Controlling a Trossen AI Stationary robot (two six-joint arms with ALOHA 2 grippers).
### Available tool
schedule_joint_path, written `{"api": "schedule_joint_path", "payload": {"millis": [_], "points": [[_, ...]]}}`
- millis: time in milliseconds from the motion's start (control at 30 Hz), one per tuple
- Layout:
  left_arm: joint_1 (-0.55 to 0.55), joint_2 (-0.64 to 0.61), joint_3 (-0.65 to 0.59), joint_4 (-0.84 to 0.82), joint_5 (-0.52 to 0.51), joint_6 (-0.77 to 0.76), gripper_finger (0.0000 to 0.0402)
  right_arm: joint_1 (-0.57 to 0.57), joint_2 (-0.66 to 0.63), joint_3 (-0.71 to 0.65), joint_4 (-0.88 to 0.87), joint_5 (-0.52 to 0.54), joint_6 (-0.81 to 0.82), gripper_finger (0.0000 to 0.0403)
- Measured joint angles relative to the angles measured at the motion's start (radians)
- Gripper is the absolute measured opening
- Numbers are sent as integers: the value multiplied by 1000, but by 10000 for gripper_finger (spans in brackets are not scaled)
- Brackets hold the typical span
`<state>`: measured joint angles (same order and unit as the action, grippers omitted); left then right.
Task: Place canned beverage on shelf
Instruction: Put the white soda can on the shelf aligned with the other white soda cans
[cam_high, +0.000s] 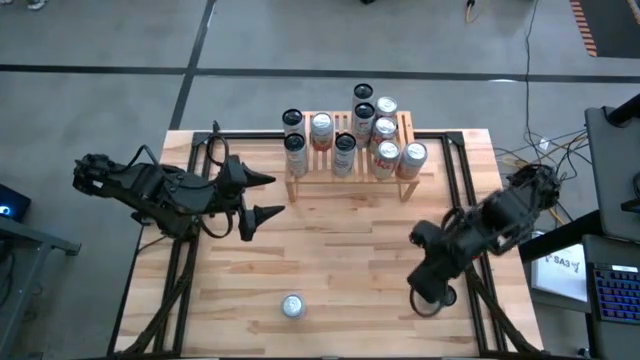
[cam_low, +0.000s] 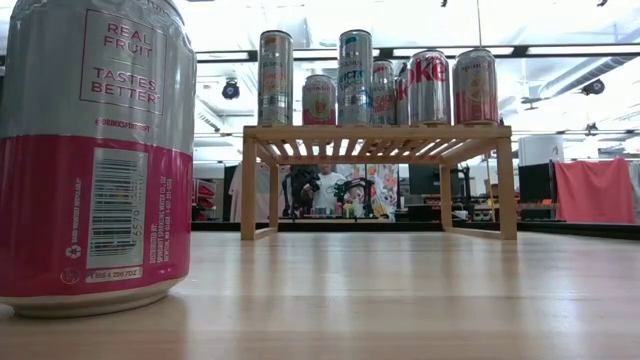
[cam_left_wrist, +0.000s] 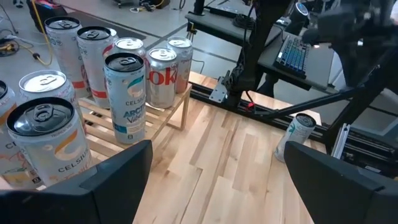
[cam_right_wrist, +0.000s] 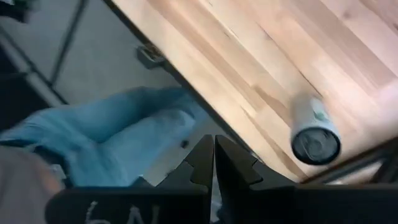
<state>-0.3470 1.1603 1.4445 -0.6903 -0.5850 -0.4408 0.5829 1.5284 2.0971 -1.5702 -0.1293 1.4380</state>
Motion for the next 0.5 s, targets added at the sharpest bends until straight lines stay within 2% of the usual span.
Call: {"api": "schedule_joint_path", "payload": {"millis": [333, 500], "points": [[0, 1, 0, 0, 0, 2, 350, 128, -41, -262, 0, 0, 136, 9], [0, 1, 0, -1, 0, 9, 350, 169, -101, -396, 0, -10, 211, 9]]}}
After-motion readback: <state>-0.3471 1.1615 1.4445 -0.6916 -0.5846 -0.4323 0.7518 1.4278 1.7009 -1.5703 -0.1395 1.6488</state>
